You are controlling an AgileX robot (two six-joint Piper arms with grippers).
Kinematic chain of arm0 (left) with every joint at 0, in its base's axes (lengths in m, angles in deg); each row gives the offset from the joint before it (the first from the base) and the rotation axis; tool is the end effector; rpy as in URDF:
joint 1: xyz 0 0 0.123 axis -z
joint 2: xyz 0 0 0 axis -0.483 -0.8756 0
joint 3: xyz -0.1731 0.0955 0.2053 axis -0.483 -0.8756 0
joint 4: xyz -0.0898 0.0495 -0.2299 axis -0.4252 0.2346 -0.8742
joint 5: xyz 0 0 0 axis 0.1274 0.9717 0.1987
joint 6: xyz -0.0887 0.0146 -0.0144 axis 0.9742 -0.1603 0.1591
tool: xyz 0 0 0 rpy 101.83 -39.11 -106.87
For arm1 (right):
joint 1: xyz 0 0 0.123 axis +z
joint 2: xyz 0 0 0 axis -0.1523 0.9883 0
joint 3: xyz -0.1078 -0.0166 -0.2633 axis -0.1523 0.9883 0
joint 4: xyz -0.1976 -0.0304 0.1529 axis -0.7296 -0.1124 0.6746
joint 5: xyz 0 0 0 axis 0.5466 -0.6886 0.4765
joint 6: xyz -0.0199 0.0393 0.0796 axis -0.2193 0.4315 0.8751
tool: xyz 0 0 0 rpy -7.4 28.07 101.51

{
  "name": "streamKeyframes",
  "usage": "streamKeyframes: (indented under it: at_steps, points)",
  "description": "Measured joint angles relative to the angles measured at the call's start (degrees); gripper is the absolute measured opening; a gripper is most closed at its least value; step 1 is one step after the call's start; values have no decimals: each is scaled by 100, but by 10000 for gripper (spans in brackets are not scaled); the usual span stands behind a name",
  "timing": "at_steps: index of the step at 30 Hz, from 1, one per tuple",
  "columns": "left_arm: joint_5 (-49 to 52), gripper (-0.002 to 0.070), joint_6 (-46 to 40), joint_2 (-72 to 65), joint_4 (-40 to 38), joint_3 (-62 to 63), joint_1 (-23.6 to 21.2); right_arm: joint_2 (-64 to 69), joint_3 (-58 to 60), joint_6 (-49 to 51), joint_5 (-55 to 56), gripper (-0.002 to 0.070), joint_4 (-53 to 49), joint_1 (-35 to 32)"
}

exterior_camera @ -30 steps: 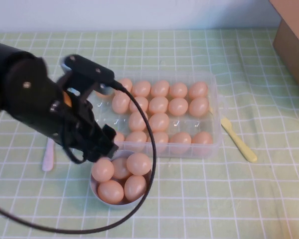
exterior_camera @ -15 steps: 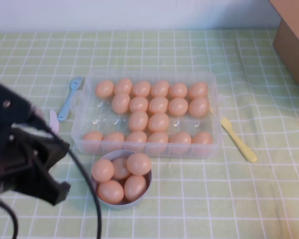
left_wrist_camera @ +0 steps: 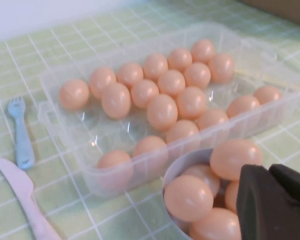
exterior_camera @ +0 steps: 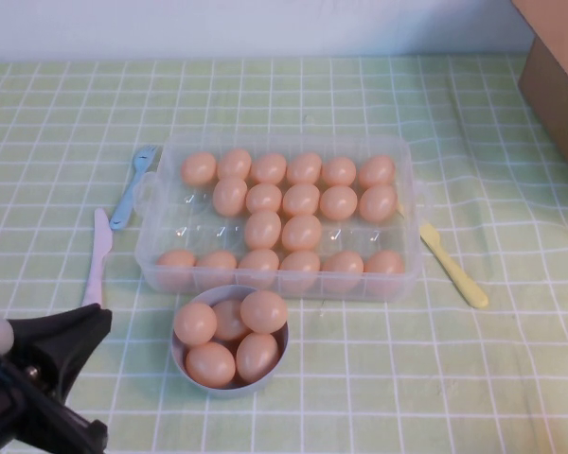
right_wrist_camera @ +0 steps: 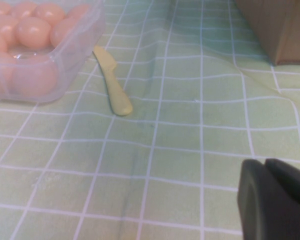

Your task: Take an egg out of the egg box

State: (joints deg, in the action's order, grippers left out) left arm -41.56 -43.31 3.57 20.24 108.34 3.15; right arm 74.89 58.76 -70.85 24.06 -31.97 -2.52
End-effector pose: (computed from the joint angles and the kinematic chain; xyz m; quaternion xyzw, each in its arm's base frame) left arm 0.1072 -0.0687 0.2760 0.2346 0.7813 -0.1613 0.5554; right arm 0.0519 0.0105 0.1718 -0.0372 0.8041 0.0695 0.5892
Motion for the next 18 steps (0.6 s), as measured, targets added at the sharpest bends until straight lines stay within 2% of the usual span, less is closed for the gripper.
streamKeyframes:
  at_steps: [7, 13, 16, 18]
  points:
    - [-108, -3, -13, 0, 216, -64, 0, 0, 0, 0, 0, -18, 0, 0]
    - [-876, -3, -33, 196, 704, -462, -12, 0, 0, 0, 0, -18, 0, 0]
    - [-1082, -4, -33, 713, 705, -805, -236, 0, 0, 0, 0, -18, 0, 0]
    - [-1222, -4, -23, 1270, 694, -1099, -572, 0, 0, 0, 0, -18, 0, 0]
